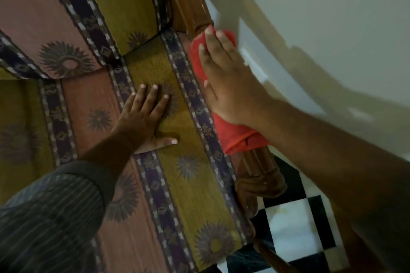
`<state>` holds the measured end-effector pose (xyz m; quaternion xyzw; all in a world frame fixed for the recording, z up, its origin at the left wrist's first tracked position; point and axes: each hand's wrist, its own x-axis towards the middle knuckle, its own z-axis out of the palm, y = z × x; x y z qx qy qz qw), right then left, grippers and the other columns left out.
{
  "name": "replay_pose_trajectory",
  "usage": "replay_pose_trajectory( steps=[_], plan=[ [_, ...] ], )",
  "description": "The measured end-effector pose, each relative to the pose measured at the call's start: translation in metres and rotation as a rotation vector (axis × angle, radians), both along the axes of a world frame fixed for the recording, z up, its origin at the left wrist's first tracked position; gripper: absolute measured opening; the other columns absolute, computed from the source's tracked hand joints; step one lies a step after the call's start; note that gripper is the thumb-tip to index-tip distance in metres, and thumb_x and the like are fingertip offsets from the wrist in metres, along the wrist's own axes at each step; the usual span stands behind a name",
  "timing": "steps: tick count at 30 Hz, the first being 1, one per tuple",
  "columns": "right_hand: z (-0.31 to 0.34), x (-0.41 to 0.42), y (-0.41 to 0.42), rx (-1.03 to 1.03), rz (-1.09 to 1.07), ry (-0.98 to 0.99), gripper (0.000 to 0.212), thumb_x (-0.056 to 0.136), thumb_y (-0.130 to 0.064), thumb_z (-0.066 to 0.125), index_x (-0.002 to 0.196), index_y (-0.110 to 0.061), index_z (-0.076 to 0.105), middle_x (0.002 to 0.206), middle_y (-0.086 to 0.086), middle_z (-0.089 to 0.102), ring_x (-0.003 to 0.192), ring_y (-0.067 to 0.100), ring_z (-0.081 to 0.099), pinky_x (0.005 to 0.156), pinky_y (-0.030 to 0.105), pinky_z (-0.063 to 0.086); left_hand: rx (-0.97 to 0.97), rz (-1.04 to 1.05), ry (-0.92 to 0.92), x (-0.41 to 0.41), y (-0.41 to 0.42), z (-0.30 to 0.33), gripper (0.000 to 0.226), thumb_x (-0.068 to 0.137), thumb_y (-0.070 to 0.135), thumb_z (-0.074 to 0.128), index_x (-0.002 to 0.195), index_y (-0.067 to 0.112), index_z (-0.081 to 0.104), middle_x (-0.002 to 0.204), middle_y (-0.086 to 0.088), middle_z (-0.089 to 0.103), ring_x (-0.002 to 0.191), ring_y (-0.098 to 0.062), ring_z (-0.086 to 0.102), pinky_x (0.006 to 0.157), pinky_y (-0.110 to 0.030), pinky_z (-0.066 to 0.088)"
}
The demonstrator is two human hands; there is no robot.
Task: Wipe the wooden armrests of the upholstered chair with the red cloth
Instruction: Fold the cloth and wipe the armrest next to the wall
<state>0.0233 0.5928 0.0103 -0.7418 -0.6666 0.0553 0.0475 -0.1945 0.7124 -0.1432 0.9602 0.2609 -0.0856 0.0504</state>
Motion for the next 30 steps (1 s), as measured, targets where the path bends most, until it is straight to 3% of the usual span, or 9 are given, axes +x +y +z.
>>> replay_pose_trajectory(
  steps=[6, 14, 16, 21, 27, 30],
  plan=[
    [-0.003, -0.025, -0.078, -0.001, 0.017, -0.002, 0.071, 0.093, -0.028, 0.036, 0.155, 0.000, 0.016, 0.166, 0.022, 0.005, 0.154, 0.036, -0.004, 0.124, 0.055, 0.013, -0.005, -0.058, 0.028, -0.007, 0.002, 0.007, 0.128, 0.066, 0.100, 0.017, 0.158, 0.012, 0.014, 0.165, -0.021, 0.006, 0.152, -0.043, 0.003, 0.121, -0.059, 0.010],
    [0.000, -0.020, -0.072, -0.022, -0.004, -0.009, 0.075, 0.092, -0.032, 0.041, 0.155, -0.001, 0.015, 0.166, 0.021, 0.004, 0.155, 0.034, -0.004, 0.125, 0.051, 0.012, -0.027, -0.057, 0.021, -0.002, -0.002, 0.011, 0.127, 0.066, 0.098, 0.027, 0.155, 0.007, 0.025, 0.163, -0.025, 0.016, 0.150, -0.046, 0.012, 0.119, -0.062, 0.017],
    [-0.001, -0.018, -0.057, -0.009, -0.030, -0.006, 0.075, 0.093, -0.036, 0.040, 0.155, -0.002, 0.014, 0.166, 0.020, 0.004, 0.155, 0.033, -0.002, 0.124, 0.047, 0.008, -0.034, -0.053, 0.025, -0.003, -0.001, 0.012, 0.128, 0.065, 0.098, 0.027, 0.156, 0.008, 0.025, 0.163, -0.025, 0.015, 0.150, -0.046, 0.012, 0.119, -0.062, 0.017],
    [-0.001, -0.001, 0.002, -0.037, -0.045, 0.006, 0.074, 0.099, -0.040, 0.033, 0.156, -0.001, 0.009, 0.166, 0.021, 0.000, 0.154, 0.035, -0.004, 0.124, 0.053, 0.016, -0.045, -0.044, 0.013, -0.002, -0.001, 0.013, 0.129, 0.064, 0.099, 0.031, 0.155, 0.008, 0.029, 0.162, -0.025, 0.019, 0.150, -0.046, 0.015, 0.119, -0.062, 0.020],
    [0.000, 0.026, 0.106, 0.008, -0.086, 0.013, 0.077, 0.101, -0.045, 0.036, 0.157, -0.004, 0.002, 0.167, 0.018, -0.007, 0.154, 0.033, -0.009, 0.125, 0.051, 0.007, -0.073, -0.034, 0.014, -0.003, -0.002, 0.011, 0.129, 0.064, 0.101, 0.027, 0.156, 0.011, 0.026, 0.163, -0.022, 0.018, 0.151, -0.044, 0.012, 0.119, -0.061, 0.021],
    [0.004, 0.033, 0.140, 0.025, -0.102, -0.012, 0.080, 0.099, -0.047, 0.041, 0.156, -0.004, 0.004, 0.167, 0.020, -0.001, 0.154, 0.034, -0.003, 0.123, 0.046, 0.007, -0.070, -0.027, 0.024, -0.003, -0.001, 0.011, 0.129, 0.063, 0.102, 0.023, 0.157, 0.013, 0.021, 0.164, -0.020, 0.012, 0.152, -0.042, 0.007, 0.121, -0.059, 0.014]
  ],
)
